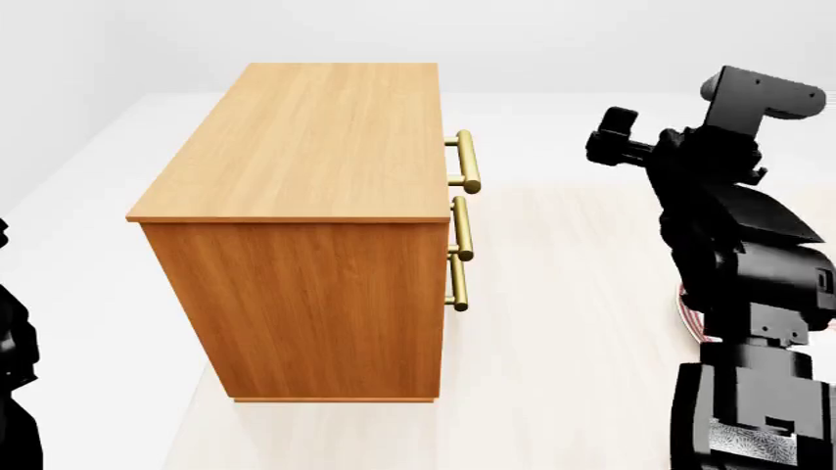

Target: Open the top drawer of the cabinet and put the bowl in it.

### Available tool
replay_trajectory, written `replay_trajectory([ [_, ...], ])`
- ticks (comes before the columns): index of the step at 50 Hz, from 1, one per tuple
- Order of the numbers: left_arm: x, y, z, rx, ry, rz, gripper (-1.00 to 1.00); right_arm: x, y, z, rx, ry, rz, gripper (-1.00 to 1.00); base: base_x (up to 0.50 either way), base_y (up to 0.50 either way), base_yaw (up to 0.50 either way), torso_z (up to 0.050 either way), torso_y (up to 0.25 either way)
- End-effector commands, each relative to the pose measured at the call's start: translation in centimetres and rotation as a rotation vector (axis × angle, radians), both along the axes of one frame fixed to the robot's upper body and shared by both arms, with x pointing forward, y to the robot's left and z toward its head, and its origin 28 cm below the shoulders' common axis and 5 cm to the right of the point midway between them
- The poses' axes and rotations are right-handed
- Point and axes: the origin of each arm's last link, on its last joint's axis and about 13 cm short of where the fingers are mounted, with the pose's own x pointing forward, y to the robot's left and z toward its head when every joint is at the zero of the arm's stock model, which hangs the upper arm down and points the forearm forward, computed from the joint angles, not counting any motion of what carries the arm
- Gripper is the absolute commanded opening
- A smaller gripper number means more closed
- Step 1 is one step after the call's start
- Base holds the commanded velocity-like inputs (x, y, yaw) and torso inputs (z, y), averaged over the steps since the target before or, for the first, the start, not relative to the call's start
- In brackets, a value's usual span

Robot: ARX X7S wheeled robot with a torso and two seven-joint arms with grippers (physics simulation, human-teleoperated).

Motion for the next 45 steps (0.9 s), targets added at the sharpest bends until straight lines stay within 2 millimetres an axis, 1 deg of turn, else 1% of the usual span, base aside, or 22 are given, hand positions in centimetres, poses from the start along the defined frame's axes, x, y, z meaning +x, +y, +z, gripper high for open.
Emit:
replay_trajectory([
  [1,0.1,-0.2,-0.1,0.001,0.000,-0.004,1.00,-0.6,3.4,0.1,0.456,-0.015,0.280,1.00,0.00,0.00,0.00,0.000,0.000],
  [4,0.1,-0.2,-0.2,0.003,0.002,-0.007,1.00,-0.7,4.1,0.0,0.587,0.009,0.344,1.00,0.00,0.00,0.00,0.000,0.000],
  [9,0.1,-0.2,-0.2,0.003,0.003,-0.008,1.00,-0.6,4.7,-0.5,0.724,0.045,0.400,1.00,0.00,0.00,0.00,0.000,0.000],
  [21,0.2,-0.3,-0.2,0.007,0.003,-0.012,1.00,0.2,4.8,-2.0,0.820,0.052,0.396,1.00,0.00,0.00,0.00,0.000,0.000],
  [28,0.2,-0.3,0.0,0.009,0.002,-0.012,1.00,0.2,5.9,-2.6,0.916,0.065,0.458,1.00,0.00,0.00,0.00,0.000,0.000],
  [39,0.2,-0.3,0.1,0.012,0.002,-0.012,1.00,0.5,6.6,-3.9,0.972,0.085,0.473,1.00,0.00,0.00,0.00,0.000,0.000],
  [45,0.3,-0.3,0.0,0.014,0.003,-0.012,1.00,0.6,7.3,-4.6,0.984,0.129,0.512,1.00,0.00,0.00,0.00,0.000,0.000],
])
